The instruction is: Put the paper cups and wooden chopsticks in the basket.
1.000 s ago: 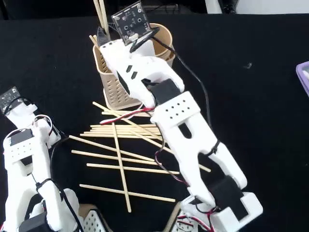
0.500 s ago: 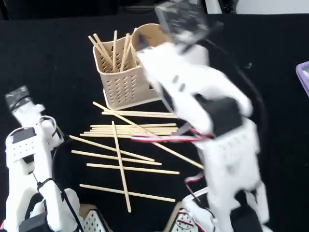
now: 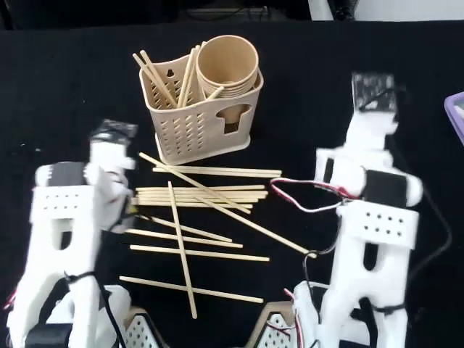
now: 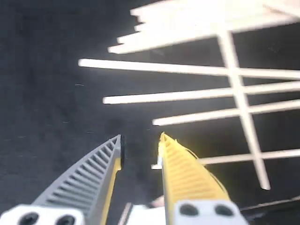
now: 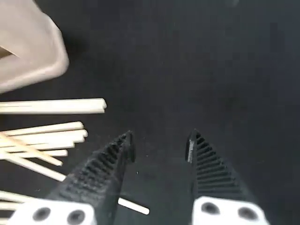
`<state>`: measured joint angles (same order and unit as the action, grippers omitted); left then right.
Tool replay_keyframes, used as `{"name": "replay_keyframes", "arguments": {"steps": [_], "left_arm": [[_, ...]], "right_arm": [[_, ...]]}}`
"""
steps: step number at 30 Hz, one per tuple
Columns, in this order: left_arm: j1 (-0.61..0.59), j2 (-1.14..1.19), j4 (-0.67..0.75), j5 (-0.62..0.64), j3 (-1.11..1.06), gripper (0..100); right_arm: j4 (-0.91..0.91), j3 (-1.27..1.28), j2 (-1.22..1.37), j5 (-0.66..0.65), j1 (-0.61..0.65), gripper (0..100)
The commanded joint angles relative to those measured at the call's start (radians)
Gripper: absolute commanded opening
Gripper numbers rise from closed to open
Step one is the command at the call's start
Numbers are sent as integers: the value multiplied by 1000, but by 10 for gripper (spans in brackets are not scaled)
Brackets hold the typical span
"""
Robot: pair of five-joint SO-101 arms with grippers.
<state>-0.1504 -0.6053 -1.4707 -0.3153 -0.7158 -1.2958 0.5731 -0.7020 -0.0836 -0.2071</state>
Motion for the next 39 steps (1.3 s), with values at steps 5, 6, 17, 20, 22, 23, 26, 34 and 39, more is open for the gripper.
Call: {"name": "replay_keyframes", "arguments": {"steps": [5, 6, 17, 20, 22, 23, 26, 34, 39], "left_arm": [[371, -18, 92, 539, -61, 198], [386, -18, 144, 598, -88, 198], [400, -18, 566, 761, -332, 199], [398, -17, 603, 763, -334, 201], [398, 5, 620, 769, -334, 202], [398, 26, 629, 787, -331, 202], [403, 121, 649, 844, -320, 202], [401, 338, 585, 868, -213, 199], [397, 361, 580, 862, -206, 198]], "right_arm": [[494, 518, -79, 11, -44, 181], [522, 541, -76, 11, -44, 181], [551, 585, -76, 11, -41, 181], [545, 587, -76, 3, -6, 181], [543, 588, -76, 3, 15, 181], [543, 588, -76, 3, 21, 181], [543, 588, -76, 3, 21, 181], [549, 605, -76, 2, 20, 181], [549, 608, -77, 2, 20, 181]]}}
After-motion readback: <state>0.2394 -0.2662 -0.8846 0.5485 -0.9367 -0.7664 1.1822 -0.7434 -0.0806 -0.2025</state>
